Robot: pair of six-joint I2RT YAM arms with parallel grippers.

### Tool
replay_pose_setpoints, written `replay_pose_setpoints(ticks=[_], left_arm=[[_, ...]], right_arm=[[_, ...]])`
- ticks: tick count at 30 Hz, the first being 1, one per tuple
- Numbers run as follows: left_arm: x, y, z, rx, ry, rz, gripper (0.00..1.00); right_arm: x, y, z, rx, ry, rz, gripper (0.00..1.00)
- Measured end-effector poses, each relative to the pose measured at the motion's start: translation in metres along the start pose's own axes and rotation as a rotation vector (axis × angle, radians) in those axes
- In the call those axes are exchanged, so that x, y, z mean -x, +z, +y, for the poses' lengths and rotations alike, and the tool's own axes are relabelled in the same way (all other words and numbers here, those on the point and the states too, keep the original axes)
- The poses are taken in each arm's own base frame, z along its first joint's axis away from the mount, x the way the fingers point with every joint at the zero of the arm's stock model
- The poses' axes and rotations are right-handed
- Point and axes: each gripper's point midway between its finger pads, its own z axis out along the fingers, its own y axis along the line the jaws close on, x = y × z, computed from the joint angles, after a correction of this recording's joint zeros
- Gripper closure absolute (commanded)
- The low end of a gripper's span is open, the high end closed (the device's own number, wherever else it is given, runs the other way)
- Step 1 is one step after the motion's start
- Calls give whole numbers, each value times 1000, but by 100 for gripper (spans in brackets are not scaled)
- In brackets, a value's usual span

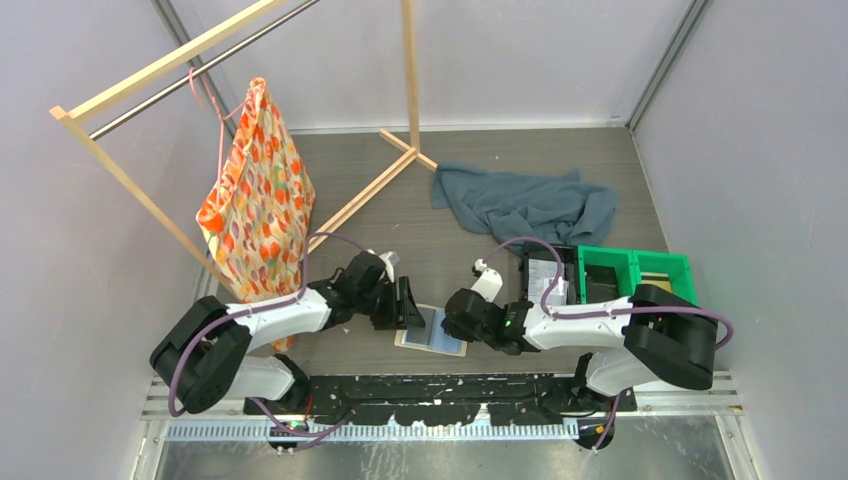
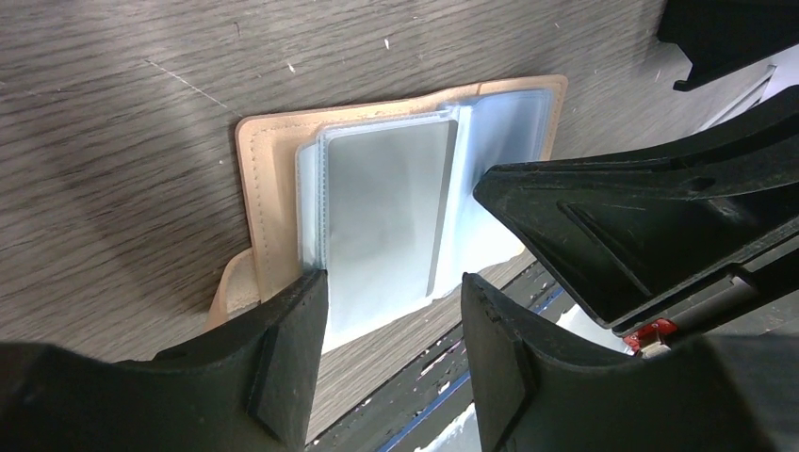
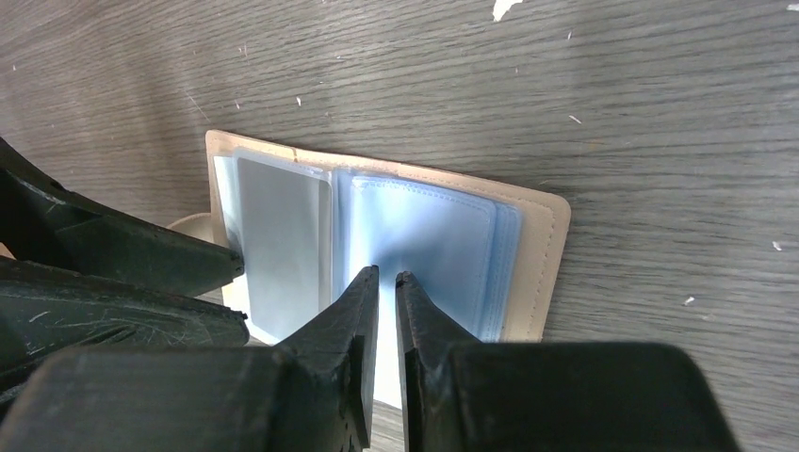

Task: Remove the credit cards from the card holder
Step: Remove the credit card from the card holder.

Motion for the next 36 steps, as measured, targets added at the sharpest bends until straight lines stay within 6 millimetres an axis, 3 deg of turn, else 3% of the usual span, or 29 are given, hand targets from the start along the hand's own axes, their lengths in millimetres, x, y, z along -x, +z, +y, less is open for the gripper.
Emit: replay_pose_setpoints(ticks=[14, 22, 29, 36], left_arm=[[-3, 3, -18, -145, -53, 18, 47], [7, -11, -6, -70, -61, -56, 48], [7, -6, 7, -48, -89, -49, 51], [5, -5, 7, -55, -95, -43, 51]], right_arm=[[1, 0, 0, 5, 19, -12, 82], [2, -5, -5, -2, 19, -10, 80], [5, -14, -16, -46, -38, -7, 80], [11, -20, -4, -24, -46, -15, 79]])
